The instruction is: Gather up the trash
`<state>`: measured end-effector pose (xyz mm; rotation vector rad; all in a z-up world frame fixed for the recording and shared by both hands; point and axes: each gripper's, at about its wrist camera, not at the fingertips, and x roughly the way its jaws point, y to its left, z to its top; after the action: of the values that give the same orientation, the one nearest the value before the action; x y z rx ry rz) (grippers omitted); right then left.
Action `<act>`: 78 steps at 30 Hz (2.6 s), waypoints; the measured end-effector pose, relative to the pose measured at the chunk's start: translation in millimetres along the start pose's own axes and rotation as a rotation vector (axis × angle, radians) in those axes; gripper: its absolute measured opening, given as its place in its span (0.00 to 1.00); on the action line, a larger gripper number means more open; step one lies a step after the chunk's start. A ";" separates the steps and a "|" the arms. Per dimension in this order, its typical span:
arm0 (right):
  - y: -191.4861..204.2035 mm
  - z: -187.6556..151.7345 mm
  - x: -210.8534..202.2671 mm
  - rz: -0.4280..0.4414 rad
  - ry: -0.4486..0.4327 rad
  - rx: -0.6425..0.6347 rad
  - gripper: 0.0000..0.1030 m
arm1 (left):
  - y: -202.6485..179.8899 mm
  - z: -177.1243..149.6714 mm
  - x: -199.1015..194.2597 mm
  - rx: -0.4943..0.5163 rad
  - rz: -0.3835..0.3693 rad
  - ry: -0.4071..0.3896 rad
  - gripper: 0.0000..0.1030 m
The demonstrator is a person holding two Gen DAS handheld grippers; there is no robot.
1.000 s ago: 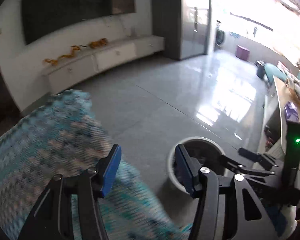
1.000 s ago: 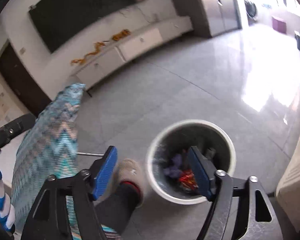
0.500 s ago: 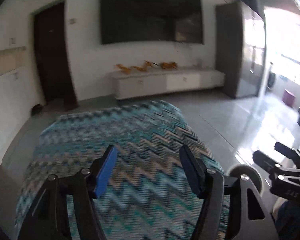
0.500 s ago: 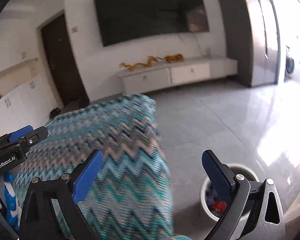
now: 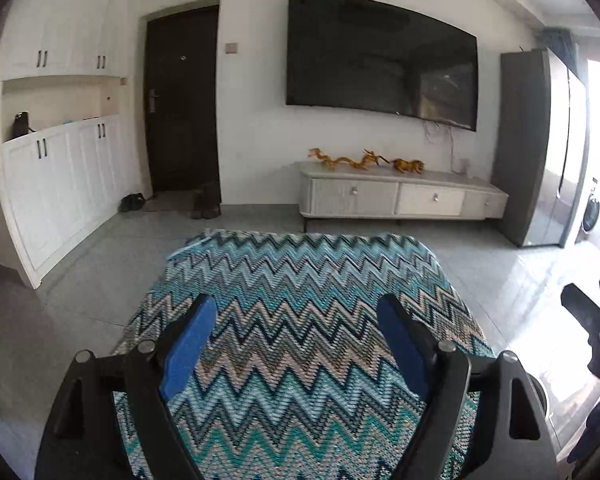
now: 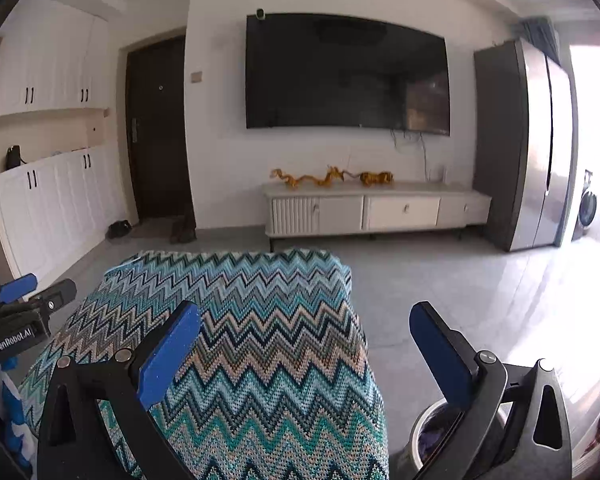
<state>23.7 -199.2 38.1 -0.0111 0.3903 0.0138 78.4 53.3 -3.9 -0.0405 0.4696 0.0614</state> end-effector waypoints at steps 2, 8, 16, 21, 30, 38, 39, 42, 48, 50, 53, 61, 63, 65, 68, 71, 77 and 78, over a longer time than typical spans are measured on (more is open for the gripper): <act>6.0 0.3 -3.5 -0.009 -0.007 -0.016 1.00 | 4.2 0.7 -4.6 -0.009 0.011 -0.017 0.81; 18.2 0.9 -9.2 -0.026 -0.034 -0.030 1.00 | 11.4 -2.6 -11.9 -0.018 0.027 -0.053 0.82; 16.3 -4.4 -6.5 -0.050 -0.032 0.007 1.00 | 10.6 -8.7 -13.0 -0.012 0.028 -0.092 0.91; 10.1 -7.7 -0.7 -0.061 -0.021 0.020 1.00 | 1.2 -11.3 -17.7 -0.003 0.026 -0.113 0.95; -0.6 -13.8 1.9 -0.089 -0.021 0.053 1.00 | -11.7 -13.0 -18.2 0.016 0.039 -0.124 0.95; -12.2 -27.1 5.4 -0.118 0.001 0.079 1.00 | -16.6 -17.3 -11.7 0.038 0.023 -0.099 0.95; -14.7 -29.5 6.4 -0.124 0.008 0.085 1.00 | -17.7 -17.7 -9.8 0.044 0.018 -0.091 0.95; -20.5 -34.6 7.0 -0.137 0.018 0.090 1.00 | -21.9 -19.8 -5.1 0.055 0.015 -0.078 0.95; -33.1 -41.2 6.9 -0.161 0.029 0.107 1.00 | -32.1 -19.2 -2.0 0.067 -0.002 -0.076 0.95; -36.8 -42.7 7.4 -0.169 0.032 0.113 1.00 | -36.1 -20.0 -1.3 0.074 -0.009 -0.077 0.95; -40.6 -45.2 8.1 -0.178 0.037 0.117 1.00 | -44.2 -21.6 2.4 0.089 -0.022 -0.069 0.95; -47.8 -51.2 9.7 -0.193 0.052 0.127 1.00 | -59.3 -29.0 5.7 0.120 -0.049 -0.056 0.95; -48.7 -51.7 9.8 -0.194 0.053 0.128 1.00 | -62.8 -30.2 5.3 0.126 -0.050 -0.058 0.95; -49.5 -52.3 9.5 -0.197 0.052 0.128 1.00 | -65.1 -30.1 5.2 0.132 -0.052 -0.060 0.95; -51.4 -53.0 7.7 -0.204 0.049 0.130 1.00 | -68.5 -31.2 4.3 0.143 -0.056 -0.064 0.95; -54.5 -54.0 6.1 -0.211 0.047 0.135 1.00 | -72.6 -34.2 2.4 0.152 -0.060 -0.067 0.95; -57.8 -55.6 4.4 -0.214 0.044 0.139 1.00 | -76.6 -34.6 -0.9 0.163 -0.065 -0.072 0.95; -57.8 -55.6 4.2 -0.214 0.043 0.138 1.00 | -76.5 -34.3 -1.1 0.162 -0.065 -0.072 0.95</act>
<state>7.4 -257.8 -14.4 0.0835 0.4304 -0.2250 67.1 -24.9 -32.0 0.1048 0.3996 -0.0390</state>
